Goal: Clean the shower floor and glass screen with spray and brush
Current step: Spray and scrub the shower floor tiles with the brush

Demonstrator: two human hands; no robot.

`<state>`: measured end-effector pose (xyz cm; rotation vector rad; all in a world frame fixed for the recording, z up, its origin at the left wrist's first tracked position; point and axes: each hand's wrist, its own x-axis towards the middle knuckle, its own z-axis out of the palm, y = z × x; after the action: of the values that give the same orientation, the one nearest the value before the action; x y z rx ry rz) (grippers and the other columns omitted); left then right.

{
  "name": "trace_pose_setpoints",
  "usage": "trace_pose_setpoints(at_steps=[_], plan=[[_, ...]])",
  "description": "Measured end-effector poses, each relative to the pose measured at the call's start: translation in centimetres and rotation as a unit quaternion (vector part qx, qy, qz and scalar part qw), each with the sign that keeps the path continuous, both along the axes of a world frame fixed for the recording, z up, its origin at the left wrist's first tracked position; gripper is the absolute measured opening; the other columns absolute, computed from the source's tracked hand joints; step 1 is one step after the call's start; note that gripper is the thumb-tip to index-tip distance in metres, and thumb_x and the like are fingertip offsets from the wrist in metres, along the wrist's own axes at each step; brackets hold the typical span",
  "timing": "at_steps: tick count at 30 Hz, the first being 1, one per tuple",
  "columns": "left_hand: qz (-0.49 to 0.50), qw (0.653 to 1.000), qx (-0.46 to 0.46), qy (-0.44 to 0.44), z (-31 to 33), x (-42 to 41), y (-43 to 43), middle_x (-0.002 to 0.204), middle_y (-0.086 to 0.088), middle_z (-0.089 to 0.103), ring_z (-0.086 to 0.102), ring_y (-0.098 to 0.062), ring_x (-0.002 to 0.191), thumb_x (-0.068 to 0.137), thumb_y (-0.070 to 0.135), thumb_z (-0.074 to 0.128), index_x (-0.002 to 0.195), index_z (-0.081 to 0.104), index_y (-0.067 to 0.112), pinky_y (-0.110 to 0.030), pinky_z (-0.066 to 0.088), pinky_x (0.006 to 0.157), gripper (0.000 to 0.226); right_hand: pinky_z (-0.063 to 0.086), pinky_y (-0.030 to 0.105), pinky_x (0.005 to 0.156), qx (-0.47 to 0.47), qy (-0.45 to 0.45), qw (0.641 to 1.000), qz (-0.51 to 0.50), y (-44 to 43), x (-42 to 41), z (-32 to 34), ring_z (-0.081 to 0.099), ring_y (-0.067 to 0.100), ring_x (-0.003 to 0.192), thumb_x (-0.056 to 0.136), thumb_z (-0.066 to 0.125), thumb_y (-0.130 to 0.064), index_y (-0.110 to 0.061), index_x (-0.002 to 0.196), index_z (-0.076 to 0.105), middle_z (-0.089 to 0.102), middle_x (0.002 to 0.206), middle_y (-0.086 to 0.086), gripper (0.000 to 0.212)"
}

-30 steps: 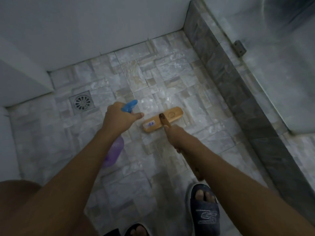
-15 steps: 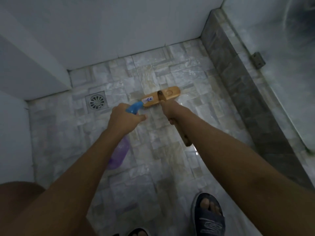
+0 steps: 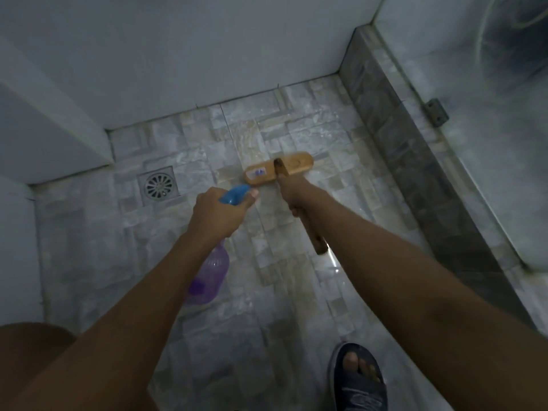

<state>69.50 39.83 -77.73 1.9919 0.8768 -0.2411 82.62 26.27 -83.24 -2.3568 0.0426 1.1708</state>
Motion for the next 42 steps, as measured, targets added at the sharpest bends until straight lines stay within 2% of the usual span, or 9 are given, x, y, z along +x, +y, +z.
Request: trace_pose_setpoints(at_steps=[2,6,10,14,19,26,31,34,42], plan=[[-0.006,1.0,0.01,-0.007,-0.2,0.2,-0.2,0.07,-0.011,0.073,0.071,-0.028,0.065,0.081,0.069,0.064,0.081,0.072,0.009,-0.049,0.061,0.064,0.06,0.058,0.041,0.07,0.017,0.006,1.0,-0.024,0.6,0.8,0.1,0.06,0.029,0.072,0.11,0.027,-0.021,-0.01,0.128,0.051,0.061,0.105,0.022,0.032],[-0.054,0.998,-0.003,-0.042,-0.1,1.4,-2.2,0.073,-0.013,0.072,0.071,-0.031,0.07,0.089,0.06,0.062,0.086,0.073,0.009,-0.051,0.06,0.067,0.052,0.048,0.028,0.045,0.0,-0.027,0.999,-0.035,-3.8,-4.5,0.1,0.06,0.027,0.073,0.109,0.026,-0.043,-0.007,0.147,0.041,0.055,0.133,0.022,0.055],[-0.115,0.992,-0.038,-0.019,-0.4,3.0,-5.9,0.079,-0.02,0.072,0.071,-0.036,0.07,0.093,0.054,0.059,0.086,0.07,0.002,-0.044,0.062,0.06,0.054,0.058,0.048,0.077,0.002,0.028,0.992,-0.127,-10.6,-10.2,1.5,0.061,0.044,0.109,0.108,0.026,-0.045,-0.002,0.141,0.045,0.051,0.137,0.025,0.058],[-0.19,0.981,-0.035,-0.027,-0.1,4.4,-9.9,0.07,-0.017,0.066,0.068,-0.031,0.062,0.095,0.048,0.06,0.081,0.067,-0.001,-0.044,0.061,0.06,0.052,0.057,0.042,0.056,-0.044,0.059,0.977,-0.199,-16.0,-13.4,2.3,0.065,0.041,0.088,0.108,0.033,-0.043,-0.005,0.144,0.041,0.053,0.13,0.024,0.054],[-0.268,0.961,-0.04,-0.055,-0.9,5.1,-14.1,0.058,-0.008,0.055,0.06,-0.032,0.058,0.088,0.033,0.073,0.064,0.058,0.001,-0.043,0.058,0.062,0.043,0.043,0.025,0.037,-0.043,0.069,0.93,-0.359,-20.9,-16.0,1.9,0.053,0.025,0.05,0.105,0.031,-0.053,-0.002,0.122,0.054,0.054,0.085,0.012,0.058],[-0.279,0.955,-0.086,-0.046,-1.8,3.7,-17.5,0.063,-0.01,0.066,0.059,-0.017,0.057,0.057,0.045,0.094,0.067,0.07,0.008,-0.043,0.055,0.064,0.045,0.048,0.031,0.05,-0.016,0.061,0.925,-0.375,-22.3,-15.9,1.4,0.053,0.021,0.055,0.107,0.028,-0.048,-0.005,0.121,0.053,0.055,0.082,0.01,0.052],[-0.25,0.966,-0.051,-0.053,-2.3,4.2,-18.0,0.066,-0.009,0.067,0.064,-0.022,0.06,0.064,0.043,0.091,0.068,0.069,0.007,-0.038,0.055,0.059,0.043,0.04,0.023,0.062,0.007,0.047,0.924,-0.378,-21.7,-15.7,1.0,0.039,0.008,0.063,0.11,0.025,-0.04,-0.003,0.135,0.05,0.045,0.082,-0.001,0.052],[-0.271,0.958,-0.067,-0.072,-2.5,4.5,-18.0,0.065,-0.005,0.066,0.064,-0.019,0.061,0.066,0.034,0.092,0.069,0.07,0.009,-0.038,0.057,0.064,0.033,0.048,0.032,0.076,0.007,0.049,0.925,-0.376,-21.5,-15.5,1.7,0.042,0.008,0.062,0.11,0.023,-0.04,-0.003,0.134,0.049,0.04,0.076,-0.004,0.051],[-0.269,0.959,-0.074,-0.049,-2.8,4.6,-18.6,0.063,-0.005,0.062,0.057,-0.017,0.054,0.065,0.036,0.092,0.067,0.066,0.004,-0.033,0.051,0.054,0.041,0.044,0.029,0.045,0.011,0.088,0.903,-0.42,-21.4,-14.4,2.3,0.047,0.019,0.052,0.108,0.026,-0.046,-0.007,0.12,0.048,0.05,0.076,0.011,0.046]])
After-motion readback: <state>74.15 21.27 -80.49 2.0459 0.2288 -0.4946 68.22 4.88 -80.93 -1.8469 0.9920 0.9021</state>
